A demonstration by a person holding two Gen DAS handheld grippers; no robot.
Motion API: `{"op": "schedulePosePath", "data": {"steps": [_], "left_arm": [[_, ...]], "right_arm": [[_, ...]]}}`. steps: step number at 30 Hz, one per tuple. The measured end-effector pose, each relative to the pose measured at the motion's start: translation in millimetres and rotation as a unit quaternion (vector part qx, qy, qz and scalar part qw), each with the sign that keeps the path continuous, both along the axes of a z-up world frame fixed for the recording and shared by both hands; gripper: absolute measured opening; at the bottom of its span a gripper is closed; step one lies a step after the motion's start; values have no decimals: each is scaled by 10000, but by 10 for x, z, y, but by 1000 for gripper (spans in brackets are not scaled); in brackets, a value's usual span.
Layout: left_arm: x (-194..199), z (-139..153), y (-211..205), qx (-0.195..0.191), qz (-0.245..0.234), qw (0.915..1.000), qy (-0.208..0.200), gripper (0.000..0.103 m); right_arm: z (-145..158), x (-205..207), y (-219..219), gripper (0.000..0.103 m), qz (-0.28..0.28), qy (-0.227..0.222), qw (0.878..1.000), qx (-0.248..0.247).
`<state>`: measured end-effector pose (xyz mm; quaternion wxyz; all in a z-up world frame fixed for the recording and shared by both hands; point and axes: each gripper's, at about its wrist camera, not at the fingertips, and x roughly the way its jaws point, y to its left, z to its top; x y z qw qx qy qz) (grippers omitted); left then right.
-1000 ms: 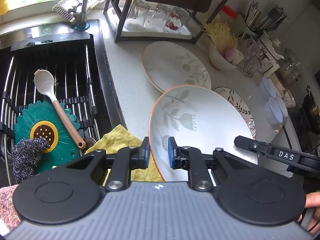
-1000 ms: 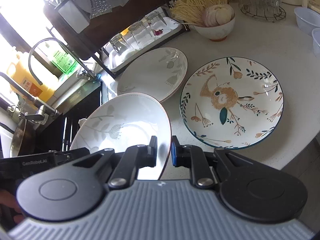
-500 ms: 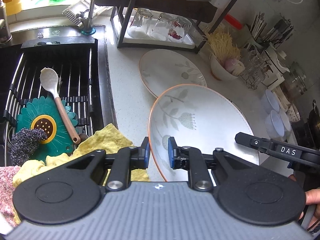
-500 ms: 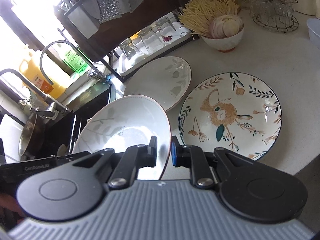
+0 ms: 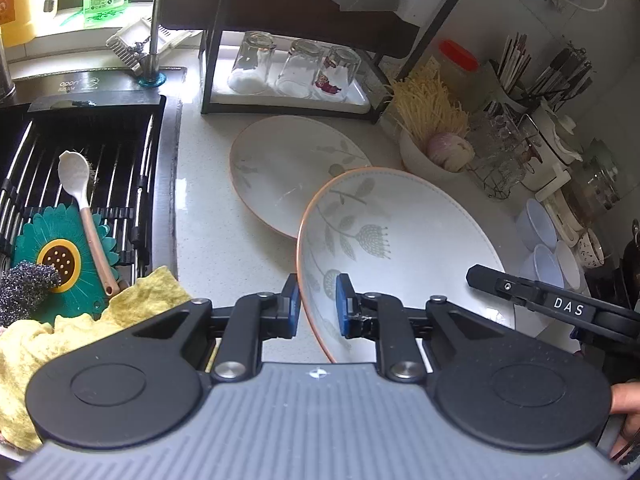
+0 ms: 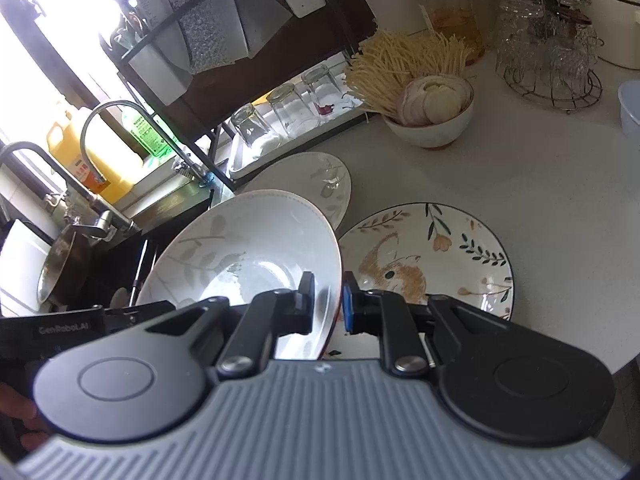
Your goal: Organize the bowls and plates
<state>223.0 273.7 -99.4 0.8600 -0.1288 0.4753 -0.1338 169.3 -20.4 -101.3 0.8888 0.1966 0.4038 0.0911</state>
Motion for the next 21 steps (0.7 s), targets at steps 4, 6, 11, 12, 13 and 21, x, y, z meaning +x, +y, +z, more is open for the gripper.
{"op": "schedulePosePath", "data": {"steps": [4, 6, 11, 12, 13, 21], "left_arm": [[62, 21, -187, -18, -59, 10000, -24, 21], [100, 21, -280, 12, -93, 10000, -27, 21], [159, -33, -434, 15, -127, 9999, 8, 21], [172, -49, -466, 28, -134, 9999, 25, 21], [184, -62, -493, 42, -137, 9999, 45, 21], [273, -169, -687, 80, -199, 9996, 169, 21]], "right_arm": [[-27, 47, -211, 17, -28, 9, 10000, 24], [-41, 65, -285, 17, -27, 16, 10000, 17], [-70, 95, -421, 17, 16, -55, 9999, -97], [-78, 99, -439, 17, 10, -63, 9999, -131], [-93, 107, -462, 17, 1, -49, 9999, -137], [-183, 157, -643, 17, -27, 60, 9998, -177]]}}
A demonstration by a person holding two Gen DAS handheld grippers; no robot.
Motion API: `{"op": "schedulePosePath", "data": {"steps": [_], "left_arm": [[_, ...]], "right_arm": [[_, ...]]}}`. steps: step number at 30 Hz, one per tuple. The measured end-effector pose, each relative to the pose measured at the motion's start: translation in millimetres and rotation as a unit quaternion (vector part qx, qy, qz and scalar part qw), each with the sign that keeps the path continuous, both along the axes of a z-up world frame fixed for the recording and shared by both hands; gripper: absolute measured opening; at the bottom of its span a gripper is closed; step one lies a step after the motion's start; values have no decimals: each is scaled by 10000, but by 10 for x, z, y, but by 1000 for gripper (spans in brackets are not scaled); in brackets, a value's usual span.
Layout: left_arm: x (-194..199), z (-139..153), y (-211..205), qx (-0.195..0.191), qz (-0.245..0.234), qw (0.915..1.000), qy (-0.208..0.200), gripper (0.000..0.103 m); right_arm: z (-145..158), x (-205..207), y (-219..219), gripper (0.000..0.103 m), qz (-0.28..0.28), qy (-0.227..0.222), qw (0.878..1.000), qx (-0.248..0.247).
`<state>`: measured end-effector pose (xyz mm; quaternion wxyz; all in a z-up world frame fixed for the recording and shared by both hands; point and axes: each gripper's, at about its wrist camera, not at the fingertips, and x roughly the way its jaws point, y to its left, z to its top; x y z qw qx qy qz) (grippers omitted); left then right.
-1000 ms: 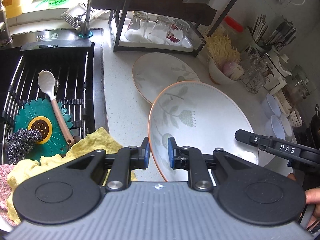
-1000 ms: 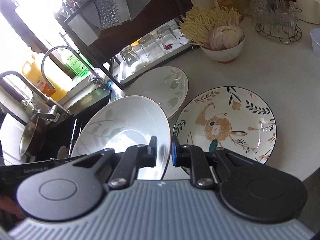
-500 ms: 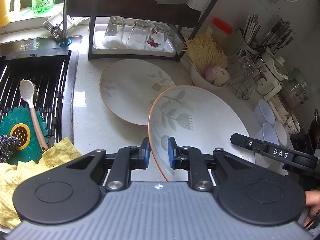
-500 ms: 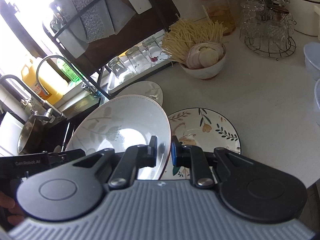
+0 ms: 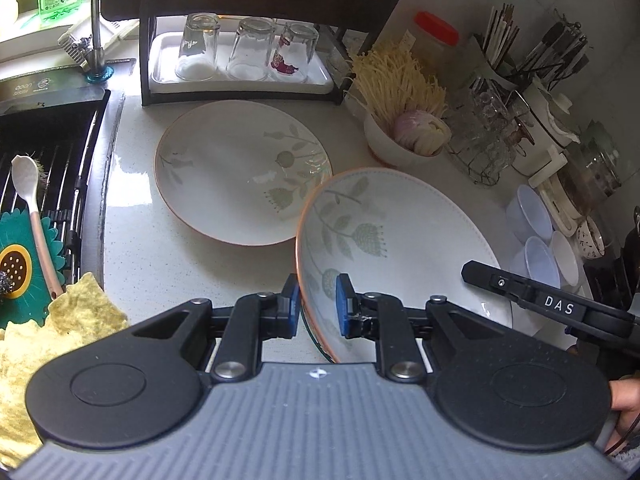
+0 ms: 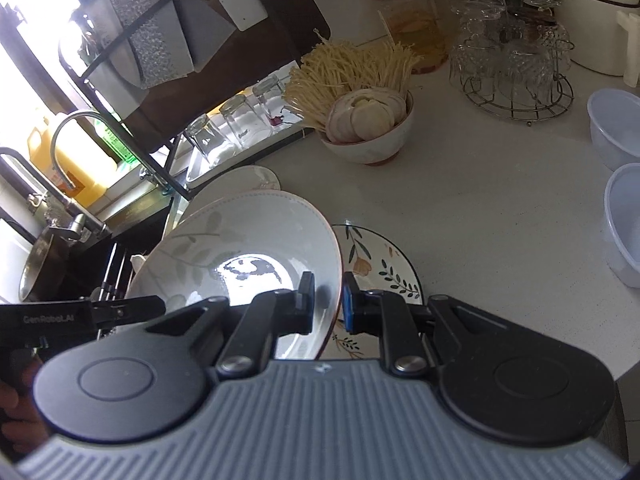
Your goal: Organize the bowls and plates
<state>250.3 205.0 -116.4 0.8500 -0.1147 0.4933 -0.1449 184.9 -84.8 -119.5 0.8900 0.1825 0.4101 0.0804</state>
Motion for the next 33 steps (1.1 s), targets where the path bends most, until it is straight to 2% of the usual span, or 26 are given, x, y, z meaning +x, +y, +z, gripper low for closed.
{"op": "schedulePosePath", "data": {"steps": [7, 15, 22, 27, 33], "left_arm": [[72, -170, -125, -17, 165, 9996, 237, 21], [184, -350, -296, 178, 237, 9984, 472, 21], [175, -464, -371, 312, 244, 9971, 642, 21], [150, -509, -373, 398, 319, 9961, 713, 21], [134, -516, -391, 459, 424, 9953, 742, 21]], "right_arm": [[-110, 99, -102, 17, 165, 113, 9997, -120], [-303, 287, -180, 18, 409, 391, 9980, -277], [-369, 357, -165, 19, 624, 356, 9959, -544], [-440, 365, -150, 20, 752, 411, 9948, -550], [-496, 390, -187, 20, 766, 523, 9952, -321]]}}
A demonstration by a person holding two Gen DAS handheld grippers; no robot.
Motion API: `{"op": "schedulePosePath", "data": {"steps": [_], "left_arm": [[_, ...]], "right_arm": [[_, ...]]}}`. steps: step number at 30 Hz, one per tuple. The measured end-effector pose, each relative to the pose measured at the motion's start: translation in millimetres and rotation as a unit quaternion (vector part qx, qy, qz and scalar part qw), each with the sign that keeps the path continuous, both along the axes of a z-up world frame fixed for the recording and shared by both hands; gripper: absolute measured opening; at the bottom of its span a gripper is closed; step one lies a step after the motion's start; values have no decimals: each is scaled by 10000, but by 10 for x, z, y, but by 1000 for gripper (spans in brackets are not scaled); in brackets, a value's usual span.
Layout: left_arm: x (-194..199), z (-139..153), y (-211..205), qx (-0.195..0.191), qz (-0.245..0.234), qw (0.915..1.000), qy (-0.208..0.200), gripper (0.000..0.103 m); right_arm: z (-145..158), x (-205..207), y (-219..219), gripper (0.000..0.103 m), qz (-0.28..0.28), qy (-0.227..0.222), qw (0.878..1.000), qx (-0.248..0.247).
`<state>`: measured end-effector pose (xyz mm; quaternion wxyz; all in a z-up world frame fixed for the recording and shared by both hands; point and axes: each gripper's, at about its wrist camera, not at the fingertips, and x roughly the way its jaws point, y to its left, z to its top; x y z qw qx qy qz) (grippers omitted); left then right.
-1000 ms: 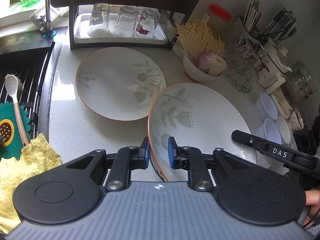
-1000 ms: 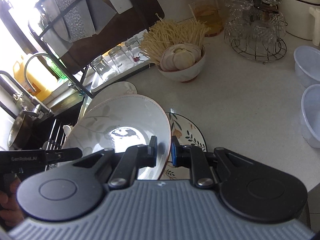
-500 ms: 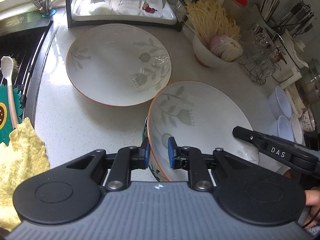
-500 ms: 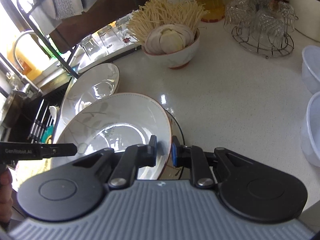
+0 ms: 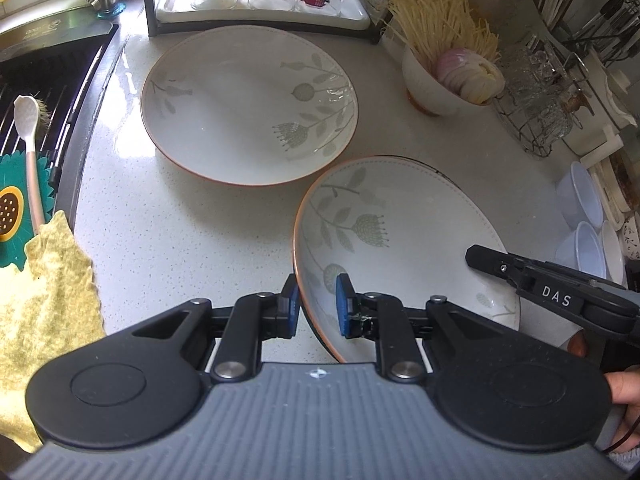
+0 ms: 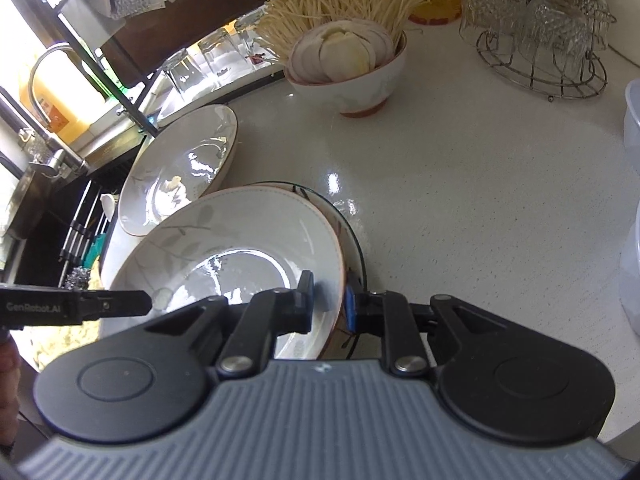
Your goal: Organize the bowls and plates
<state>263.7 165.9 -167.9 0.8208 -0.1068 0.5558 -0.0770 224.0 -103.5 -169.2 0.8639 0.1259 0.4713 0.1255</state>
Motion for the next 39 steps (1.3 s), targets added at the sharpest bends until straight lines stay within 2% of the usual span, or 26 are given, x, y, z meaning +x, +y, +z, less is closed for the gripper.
{"op": "schedulePosePath", "data": {"steps": [9, 16, 24, 30, 32, 34, 39], "left_arm": [[13, -14, 14, 55, 233, 9996, 119, 24], [-18, 55, 58, -58, 339, 9994, -20, 25], [-44, 198, -14, -48, 238, 9993, -269, 25], [-68, 307, -61, -80, 205, 9989, -420, 25], [-85, 362, -84, -41, 192, 9986, -494, 25], [-114, 481, -122, 155, 164, 9974, -679, 25], [-183, 849, -189, 232, 84, 9929, -1164, 27]], "right_arm": [[-44, 48, 23, 20, 122, 114, 9998, 82], [-24, 39, -31, 20, -6, 166, 9996, 218], [75, -24, -114, 19, -80, 41, 9998, 190], [250, -87, -144, 19, -71, -294, 9995, -71], [310, -116, -131, 19, -12, -416, 9990, -145], [376, -143, -121, 19, 44, -509, 9985, -177], [684, -236, -165, 19, 73, -790, 9968, 95]]}}
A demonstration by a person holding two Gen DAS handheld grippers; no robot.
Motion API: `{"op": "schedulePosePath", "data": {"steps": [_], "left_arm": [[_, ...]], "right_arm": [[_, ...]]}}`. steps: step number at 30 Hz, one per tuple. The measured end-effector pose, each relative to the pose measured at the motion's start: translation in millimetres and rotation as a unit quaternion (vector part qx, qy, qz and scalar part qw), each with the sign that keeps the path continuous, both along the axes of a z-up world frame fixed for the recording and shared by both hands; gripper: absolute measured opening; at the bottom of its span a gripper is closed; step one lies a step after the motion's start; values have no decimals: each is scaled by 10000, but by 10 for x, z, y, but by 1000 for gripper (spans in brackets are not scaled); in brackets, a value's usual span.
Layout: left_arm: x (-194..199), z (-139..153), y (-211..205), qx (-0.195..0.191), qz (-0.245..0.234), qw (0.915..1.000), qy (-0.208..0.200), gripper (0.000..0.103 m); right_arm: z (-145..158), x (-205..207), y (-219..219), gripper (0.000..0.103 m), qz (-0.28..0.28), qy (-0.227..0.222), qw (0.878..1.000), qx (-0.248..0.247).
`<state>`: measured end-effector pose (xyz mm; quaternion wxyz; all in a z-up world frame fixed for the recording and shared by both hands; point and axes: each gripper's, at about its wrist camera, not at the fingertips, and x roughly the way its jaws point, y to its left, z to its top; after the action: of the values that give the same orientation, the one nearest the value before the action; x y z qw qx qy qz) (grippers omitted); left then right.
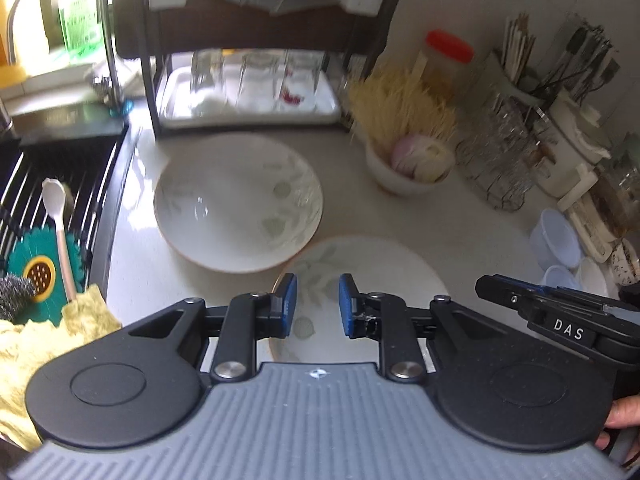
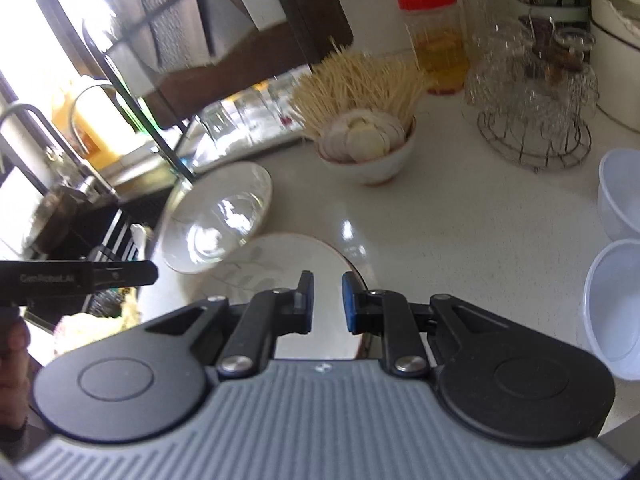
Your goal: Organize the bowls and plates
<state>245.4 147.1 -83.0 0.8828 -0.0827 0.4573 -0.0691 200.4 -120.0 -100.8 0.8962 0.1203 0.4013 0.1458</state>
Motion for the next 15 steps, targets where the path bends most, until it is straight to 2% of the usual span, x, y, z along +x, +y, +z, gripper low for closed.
{"op": "schedulePosePath", "data": {"steps": [6, 15], "left_arm": [[-90, 321, -63, -11, -24, 9992, -399, 32], [-294, 533, -31, -145, 94, 9982, -579, 32]], "right_arm": [[349, -118, 8, 19, 44, -426, 9991, 51], [617, -270, 52, 19, 221, -694, 9973, 85]]}}
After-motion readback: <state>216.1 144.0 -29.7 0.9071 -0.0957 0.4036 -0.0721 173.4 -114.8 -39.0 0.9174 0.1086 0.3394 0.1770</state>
